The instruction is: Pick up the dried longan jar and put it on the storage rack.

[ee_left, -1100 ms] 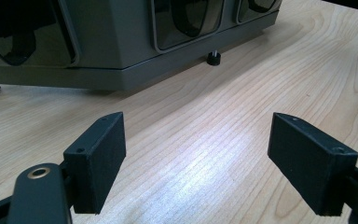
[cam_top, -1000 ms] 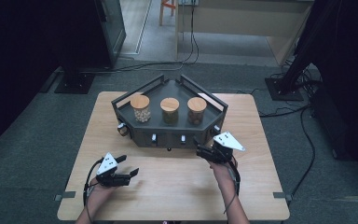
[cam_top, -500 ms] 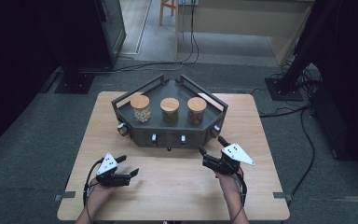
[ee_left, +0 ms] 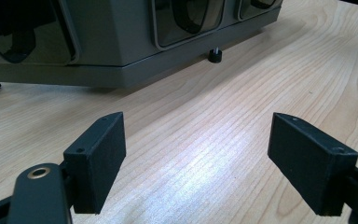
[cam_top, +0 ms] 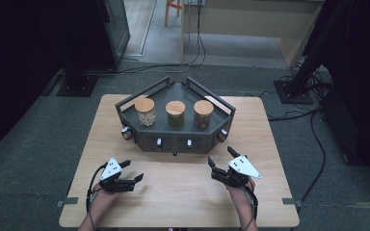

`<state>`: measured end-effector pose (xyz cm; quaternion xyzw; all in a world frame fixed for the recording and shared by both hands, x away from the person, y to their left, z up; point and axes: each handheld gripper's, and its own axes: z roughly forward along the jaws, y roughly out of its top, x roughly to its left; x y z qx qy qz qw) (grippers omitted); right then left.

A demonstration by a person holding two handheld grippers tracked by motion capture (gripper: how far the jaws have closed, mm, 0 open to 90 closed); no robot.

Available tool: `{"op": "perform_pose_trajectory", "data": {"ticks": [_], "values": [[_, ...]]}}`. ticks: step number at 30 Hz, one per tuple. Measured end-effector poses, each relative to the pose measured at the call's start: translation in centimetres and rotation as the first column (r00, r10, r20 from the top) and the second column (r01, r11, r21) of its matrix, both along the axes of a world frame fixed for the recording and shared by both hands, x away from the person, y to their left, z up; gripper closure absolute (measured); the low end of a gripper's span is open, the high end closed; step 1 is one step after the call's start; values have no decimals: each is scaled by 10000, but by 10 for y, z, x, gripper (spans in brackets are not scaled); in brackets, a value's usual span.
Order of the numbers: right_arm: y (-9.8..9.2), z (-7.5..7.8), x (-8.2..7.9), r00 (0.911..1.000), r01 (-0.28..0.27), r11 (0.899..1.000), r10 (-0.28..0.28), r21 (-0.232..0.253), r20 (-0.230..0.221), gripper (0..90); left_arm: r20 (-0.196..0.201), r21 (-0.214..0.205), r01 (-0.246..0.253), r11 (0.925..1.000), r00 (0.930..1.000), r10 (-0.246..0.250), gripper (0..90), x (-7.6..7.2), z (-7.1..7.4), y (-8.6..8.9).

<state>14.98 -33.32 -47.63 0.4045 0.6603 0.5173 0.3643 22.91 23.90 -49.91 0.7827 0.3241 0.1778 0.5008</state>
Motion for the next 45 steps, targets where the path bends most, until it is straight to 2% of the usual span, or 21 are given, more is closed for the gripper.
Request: {"op": "perform_pose_trajectory", "data": {"ticks": [3,6,10,19,24,29,39,45], "values": [[-1,-5,-1,10000,85,9999,-85,-116,-22,172,-5,-19,-17,10000,10000,17,187,0,0,1],[-1,-11,-4,9998,128,9993,-122,-351,175,173,5,-21,-37,10000,10000,37,187,0,0,1],[-4,-16,-5,9999,16,9994,-11,-337,161,172,4,-4,-30,10000,10000,30,187,0,0,1],[-3,-30,-7,9999,143,9999,-143,-55,-25,172,12,25,-1,10000,10000,1,187,0,0,-1],[-3,-38,-10,9998,155,9997,-157,183,115,173,2,-45,-22,10000,10000,22,187,0,0,0],[-4,-42,-9,9998,73,9998,-77,198,179,173,-4,-19,0,10000,10000,0,187,0,0,0],[0,-57,-12,9997,92,9995,-99,297,232,173,26,41,54,10000,10000,-54,187,0,0,-2],[-1,-63,-11,9997,190,9984,-198,536,139,173,11,-1,15,10000,10000,-15,187,0,0,0]]}}
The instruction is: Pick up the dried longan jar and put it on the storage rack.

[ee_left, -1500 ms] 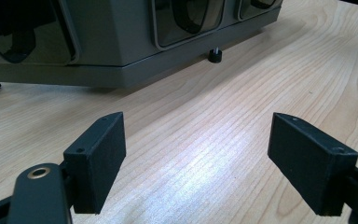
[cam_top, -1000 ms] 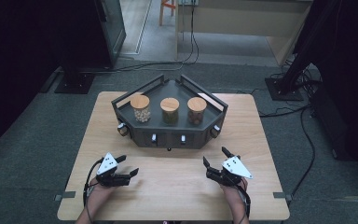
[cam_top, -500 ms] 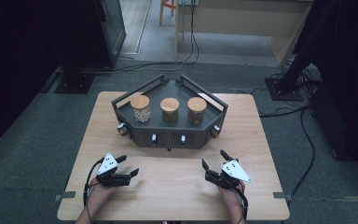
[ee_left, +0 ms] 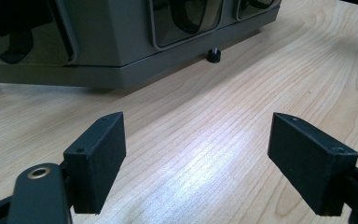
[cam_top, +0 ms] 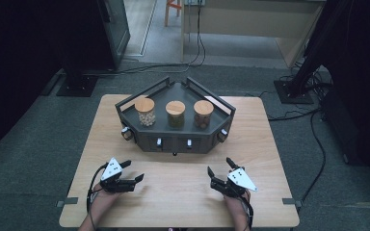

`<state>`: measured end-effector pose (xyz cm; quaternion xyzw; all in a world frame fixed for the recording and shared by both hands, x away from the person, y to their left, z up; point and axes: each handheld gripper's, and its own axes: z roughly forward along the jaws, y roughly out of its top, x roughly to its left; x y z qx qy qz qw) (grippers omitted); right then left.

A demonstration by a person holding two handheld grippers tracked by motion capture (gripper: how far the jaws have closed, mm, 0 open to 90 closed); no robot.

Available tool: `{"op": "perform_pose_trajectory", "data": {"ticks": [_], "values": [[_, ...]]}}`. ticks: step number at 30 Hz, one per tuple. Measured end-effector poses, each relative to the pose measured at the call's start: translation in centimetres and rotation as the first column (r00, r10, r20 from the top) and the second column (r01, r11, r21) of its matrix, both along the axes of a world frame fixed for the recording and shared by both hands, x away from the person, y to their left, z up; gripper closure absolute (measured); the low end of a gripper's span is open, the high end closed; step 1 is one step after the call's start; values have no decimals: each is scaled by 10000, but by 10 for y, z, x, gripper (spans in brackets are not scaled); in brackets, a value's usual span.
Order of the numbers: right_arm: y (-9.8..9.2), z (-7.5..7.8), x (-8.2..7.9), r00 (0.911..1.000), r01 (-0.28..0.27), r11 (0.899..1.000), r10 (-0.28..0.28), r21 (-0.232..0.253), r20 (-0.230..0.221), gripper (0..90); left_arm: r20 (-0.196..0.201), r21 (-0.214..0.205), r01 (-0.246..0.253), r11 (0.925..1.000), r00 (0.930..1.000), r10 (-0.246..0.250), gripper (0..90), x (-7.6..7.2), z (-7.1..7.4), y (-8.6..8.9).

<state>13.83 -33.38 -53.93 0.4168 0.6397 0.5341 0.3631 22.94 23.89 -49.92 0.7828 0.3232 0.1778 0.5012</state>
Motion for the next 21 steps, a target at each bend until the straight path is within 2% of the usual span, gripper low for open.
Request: {"op": "perform_pose_trajectory", "data": {"ticks": [8,13,18,21], "values": [[-1,-7,1,9998,116,9998,-114,180,-140,174,10,18,40,10000,10000,-40,187,1,0,-1],[-1,-9,2,9999,123,9996,-121,271,-72,174,17,-1,24,10000,10000,-24,187,0,0,0],[-4,-12,1,9998,180,9981,-178,586,-42,174,5,-15,42,10000,10000,-42,187,0,0,-1],[-4,-12,0,9998,177,9982,-175,579,-33,174,-32,-76,48,10000,10000,-49,187,0,0,0]]}}
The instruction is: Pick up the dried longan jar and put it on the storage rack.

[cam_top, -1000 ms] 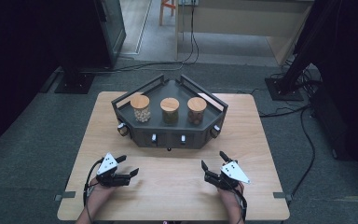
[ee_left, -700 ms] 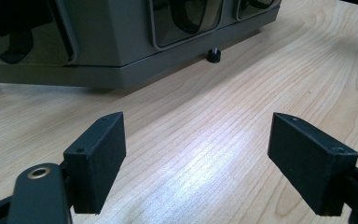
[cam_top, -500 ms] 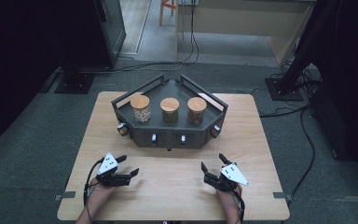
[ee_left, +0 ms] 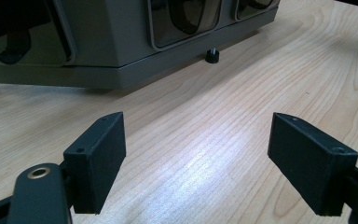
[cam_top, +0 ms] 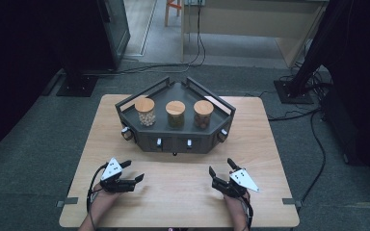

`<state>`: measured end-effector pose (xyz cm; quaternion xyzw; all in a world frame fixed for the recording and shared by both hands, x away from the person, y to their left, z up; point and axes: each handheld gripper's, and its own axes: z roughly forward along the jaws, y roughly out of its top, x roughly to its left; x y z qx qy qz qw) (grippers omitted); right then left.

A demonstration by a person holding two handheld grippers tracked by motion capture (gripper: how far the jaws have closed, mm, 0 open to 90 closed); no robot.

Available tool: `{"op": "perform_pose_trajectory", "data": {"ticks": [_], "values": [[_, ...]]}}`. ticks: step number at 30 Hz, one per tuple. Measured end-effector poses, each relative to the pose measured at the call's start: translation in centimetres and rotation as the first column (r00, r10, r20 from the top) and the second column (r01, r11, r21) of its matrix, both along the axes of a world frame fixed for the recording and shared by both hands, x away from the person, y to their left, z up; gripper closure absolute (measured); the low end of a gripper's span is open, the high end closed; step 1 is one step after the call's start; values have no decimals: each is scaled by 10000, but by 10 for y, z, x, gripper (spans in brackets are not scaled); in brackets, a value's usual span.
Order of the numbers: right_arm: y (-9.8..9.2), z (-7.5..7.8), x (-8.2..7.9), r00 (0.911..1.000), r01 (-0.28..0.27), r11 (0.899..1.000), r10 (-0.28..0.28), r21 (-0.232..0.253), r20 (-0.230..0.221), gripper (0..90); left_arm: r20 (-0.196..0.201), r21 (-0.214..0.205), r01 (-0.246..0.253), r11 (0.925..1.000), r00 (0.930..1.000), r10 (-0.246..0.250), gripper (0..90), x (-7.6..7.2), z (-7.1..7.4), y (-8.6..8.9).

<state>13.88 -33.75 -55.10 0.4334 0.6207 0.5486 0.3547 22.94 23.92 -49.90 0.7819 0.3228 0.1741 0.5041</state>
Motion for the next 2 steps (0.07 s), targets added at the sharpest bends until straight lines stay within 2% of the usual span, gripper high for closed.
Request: {"op": "perform_pose_trajectory", "data": {"ticks": [2], "values": [[1,0,0,10000,-28,9999,29,-106,44,174,15,-114,-32,9999,10000,33,187,-1,-1,2]]}}
